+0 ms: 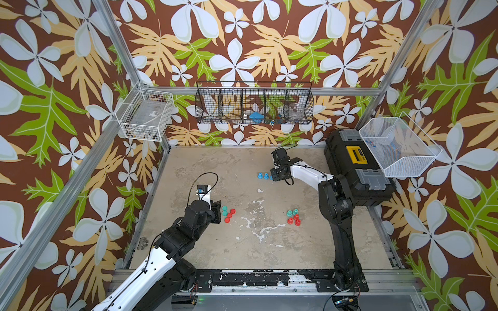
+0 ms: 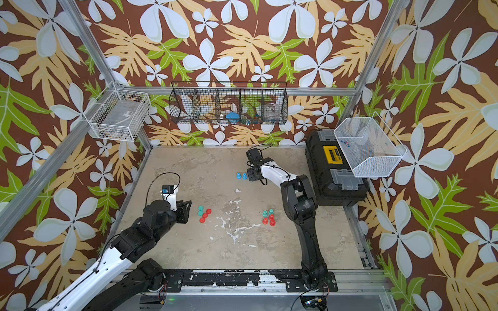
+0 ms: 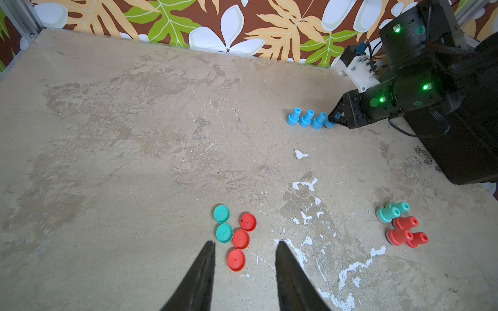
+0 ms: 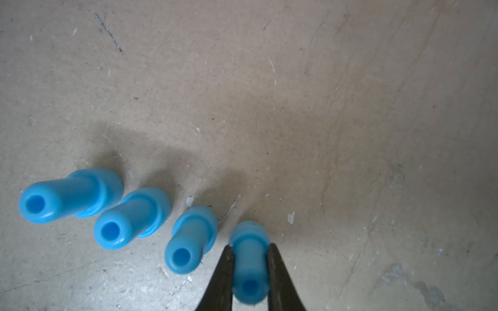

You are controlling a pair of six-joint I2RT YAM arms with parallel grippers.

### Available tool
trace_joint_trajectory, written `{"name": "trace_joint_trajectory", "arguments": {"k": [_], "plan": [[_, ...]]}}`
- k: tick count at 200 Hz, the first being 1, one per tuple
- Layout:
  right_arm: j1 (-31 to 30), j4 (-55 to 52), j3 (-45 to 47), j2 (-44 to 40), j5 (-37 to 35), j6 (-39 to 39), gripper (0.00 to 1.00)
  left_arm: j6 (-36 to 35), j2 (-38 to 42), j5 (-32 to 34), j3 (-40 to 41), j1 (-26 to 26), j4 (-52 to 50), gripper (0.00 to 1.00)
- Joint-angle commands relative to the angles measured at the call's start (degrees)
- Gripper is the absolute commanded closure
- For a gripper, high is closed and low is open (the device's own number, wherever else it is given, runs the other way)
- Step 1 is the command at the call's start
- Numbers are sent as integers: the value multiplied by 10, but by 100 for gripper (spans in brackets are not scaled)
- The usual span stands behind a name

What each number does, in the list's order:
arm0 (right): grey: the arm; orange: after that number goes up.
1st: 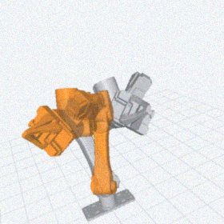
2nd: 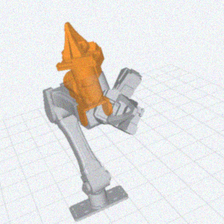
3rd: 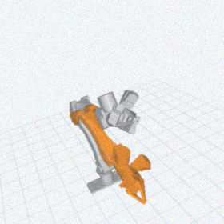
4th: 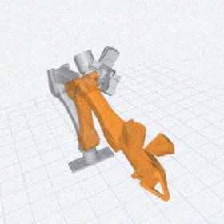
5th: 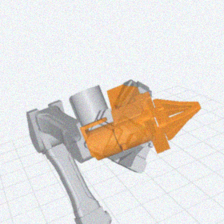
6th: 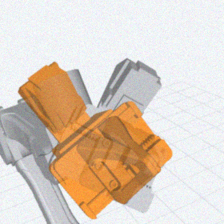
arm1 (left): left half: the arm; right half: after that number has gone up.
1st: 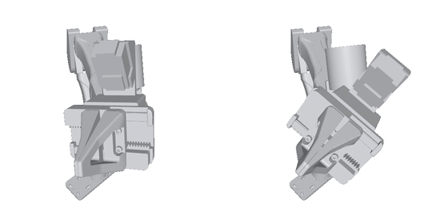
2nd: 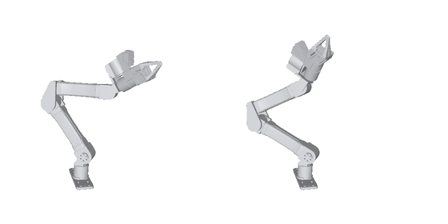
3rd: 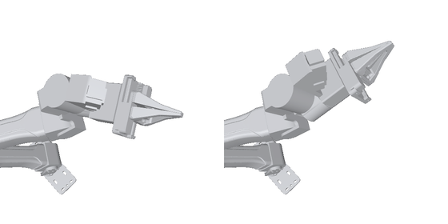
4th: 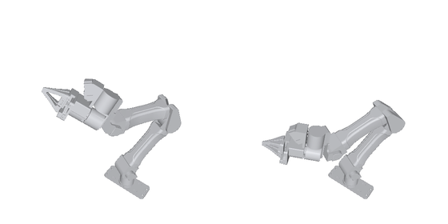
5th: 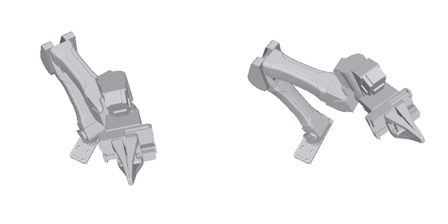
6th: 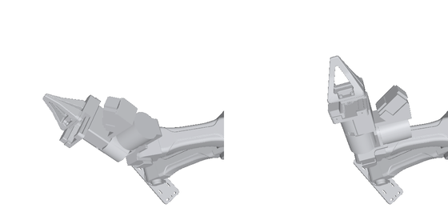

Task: Close the stamp cap
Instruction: Place the stamp at the center of the board.

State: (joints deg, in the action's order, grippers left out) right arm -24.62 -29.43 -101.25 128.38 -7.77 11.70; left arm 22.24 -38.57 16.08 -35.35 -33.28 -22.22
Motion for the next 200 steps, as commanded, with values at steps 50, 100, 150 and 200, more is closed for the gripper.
{"name": "trace_joint_trajectory", "arguments": {"k": [50,100,150,200], "plan": [[2,0,5,3,-1,0,85,1,0,3,-1,1,-1,60],[1,-2,5,-2,0,0,74,1,0,3,-1,1,-1,60],[2,-4,12,-14,1,2,64,3,2,4,-1,1,-2,60],[-4,-5,52,-79,2,6,64,3,1,4,-1,1,-3,60]]}}
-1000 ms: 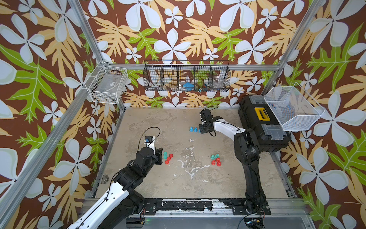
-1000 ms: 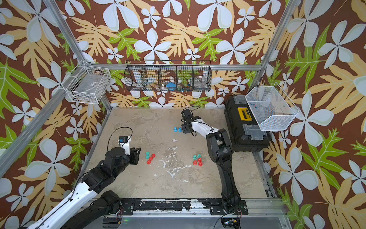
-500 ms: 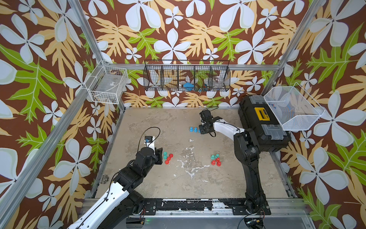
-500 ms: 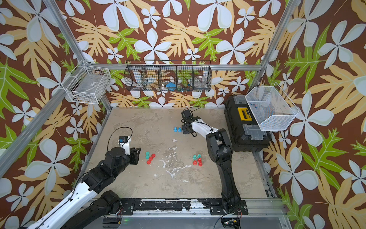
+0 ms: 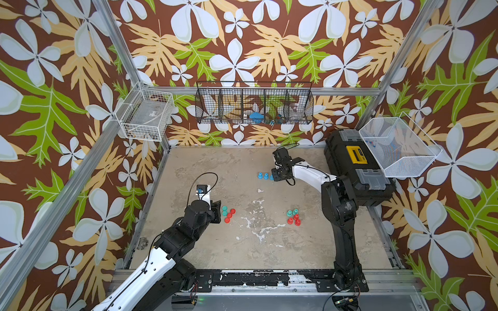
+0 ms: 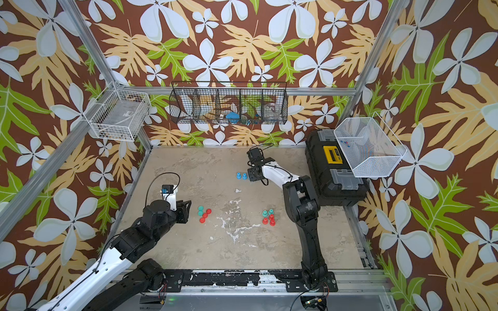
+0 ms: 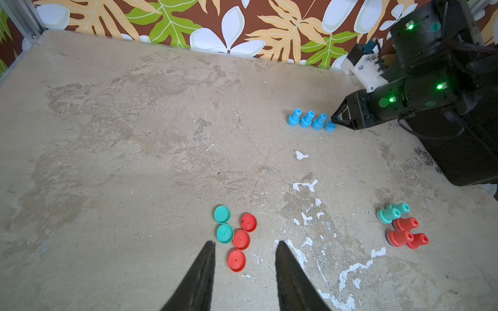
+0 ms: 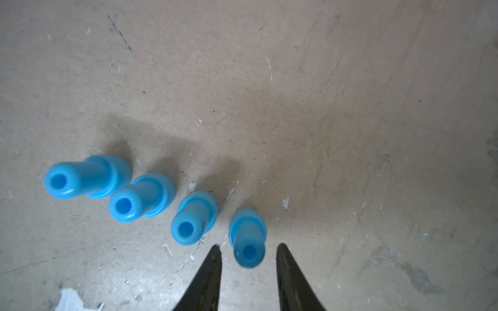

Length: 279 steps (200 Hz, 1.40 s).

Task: Close the stamp cap
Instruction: Place the stamp at the center of the board, then move the cover to the center of the board.

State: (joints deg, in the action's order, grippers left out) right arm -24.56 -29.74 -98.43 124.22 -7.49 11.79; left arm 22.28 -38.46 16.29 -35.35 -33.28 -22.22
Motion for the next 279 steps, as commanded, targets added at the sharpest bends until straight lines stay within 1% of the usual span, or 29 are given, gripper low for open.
{"name": "trace_joint_trajectory", "arguments": {"k": [1,24,63,92,112,128,165,199,221,234,243,256,279], "plan": [[-5,-2,26,-41,-1,5,64,2,-1,3,-1,1,-3,60],[-16,17,96,-124,-1,10,64,3,-1,3,-2,1,-3,60],[-48,59,269,-303,10,23,63,9,-11,-3,-5,1,-4,60],[-56,84,392,-431,28,37,63,22,-26,-14,-9,1,-5,60],[-57,73,443,-499,27,39,62,43,-43,-35,-11,1,-5,60],[-56,63,467,-545,25,40,62,54,-60,-41,-16,1,2,60],[-56,36,495,-613,18,42,62,65,-110,-61,-32,1,20,59],[-56,37,542,-663,23,48,61,77,-145,-87,-33,1,42,59],[-56,37,572,-684,28,58,61,85,-170,-108,-29,1,54,58],[-56,40,576,-698,38,60,61,91,-184,-122,-22,2,64,58],[-56,40,577,-705,32,61,61,96,-192,-130,-13,1,73,58],[-56,40,578,-712,28,62,61,104,-200,-135,-2,1,86,58],[-56,48,584,-711,43,64,61,113,-209,-140,19,1,106,57]]}}
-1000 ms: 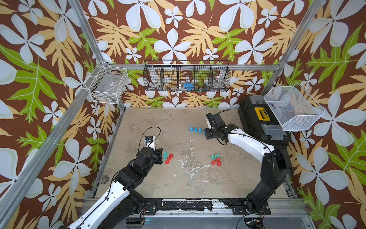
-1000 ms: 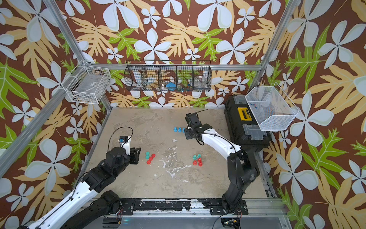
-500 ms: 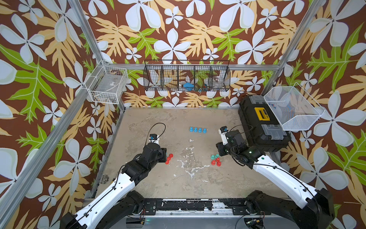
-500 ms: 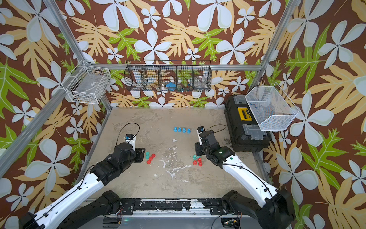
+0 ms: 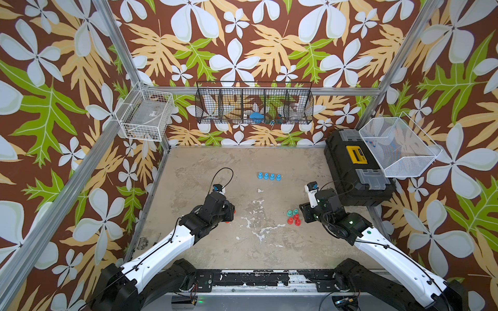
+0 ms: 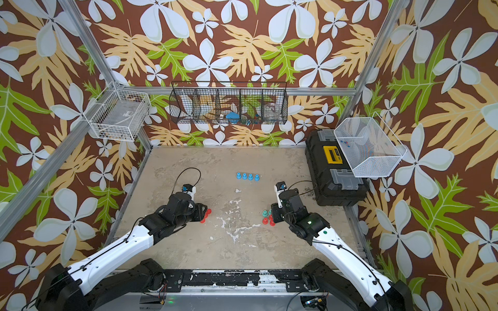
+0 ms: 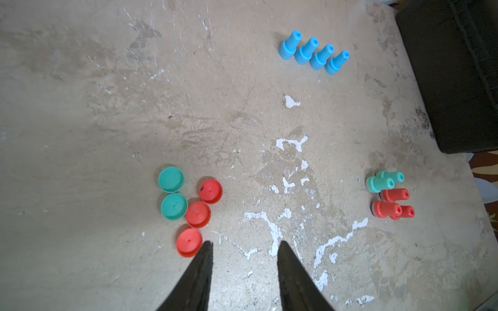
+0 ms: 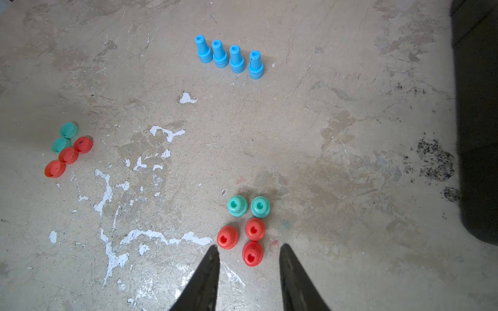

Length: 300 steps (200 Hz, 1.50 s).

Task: Close the stamp cap
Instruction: Move the cover to the center of the board.

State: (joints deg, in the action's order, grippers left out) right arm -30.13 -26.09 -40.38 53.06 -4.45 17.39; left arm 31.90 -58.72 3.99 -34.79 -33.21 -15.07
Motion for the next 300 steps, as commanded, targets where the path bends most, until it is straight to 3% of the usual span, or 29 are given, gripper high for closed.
{"name": "trace_joint_trajectory", "arguments": {"k": [1,62,186,300], "plan": [[0,11,3,1,12,8,61,17,-7,-17,14,0,36,57],[0,13,4,2,15,9,61,31,-63,-28,41,-2,90,57],[-1,16,7,-6,23,10,61,28,-242,3,-28,-2,141,58],[0,21,9,-13,25,11,62,27,-306,13,-51,-2,142,58]]}}
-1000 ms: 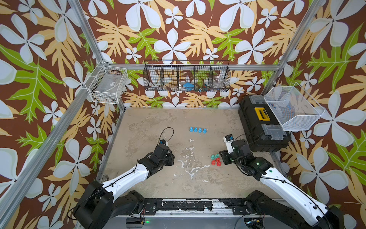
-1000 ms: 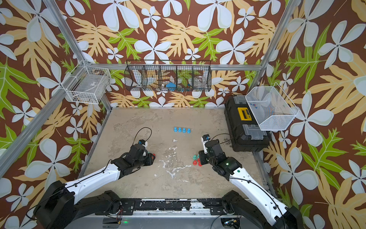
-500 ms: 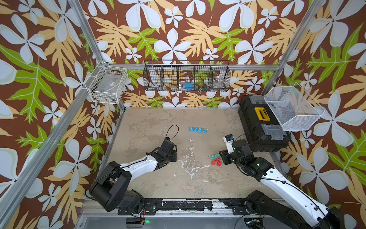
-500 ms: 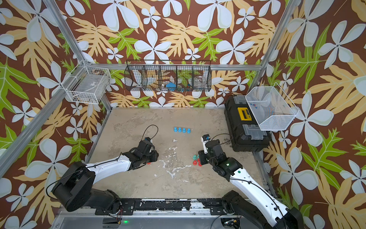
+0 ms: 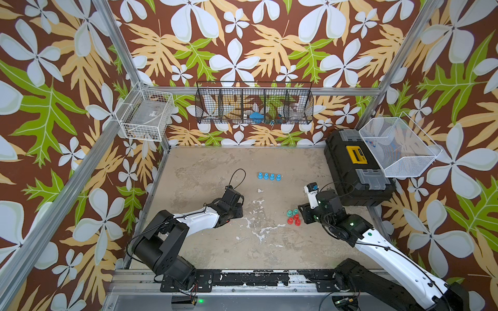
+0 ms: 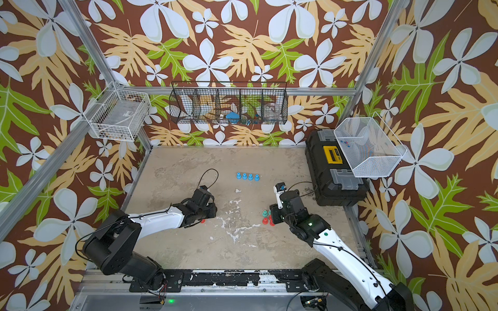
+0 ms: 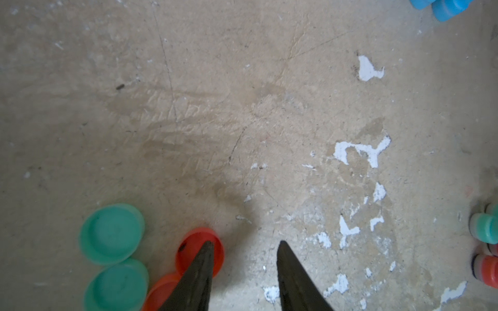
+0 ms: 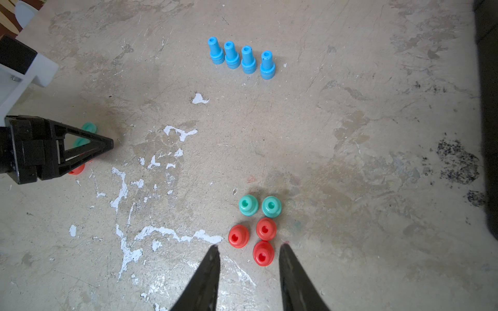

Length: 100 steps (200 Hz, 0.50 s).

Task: Close the stamp cap
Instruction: Move the cover to the center of the board.

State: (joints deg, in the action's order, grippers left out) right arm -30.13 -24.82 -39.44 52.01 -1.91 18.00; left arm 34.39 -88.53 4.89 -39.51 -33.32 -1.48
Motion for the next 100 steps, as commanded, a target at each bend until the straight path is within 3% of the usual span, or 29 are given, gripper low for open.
{"name": "trace_joint_trajectory", "arguments": {"k": [1,57,100], "plan": [[0,8,0,-2,0,5,62,2,-8,3,-4,-1,6,58],[-1,9,0,-4,0,5,62,-3,-42,6,-36,-47,-5,59],[-1,9,1,-9,-4,5,62,5,-82,-2,-82,-110,-13,59]]}}
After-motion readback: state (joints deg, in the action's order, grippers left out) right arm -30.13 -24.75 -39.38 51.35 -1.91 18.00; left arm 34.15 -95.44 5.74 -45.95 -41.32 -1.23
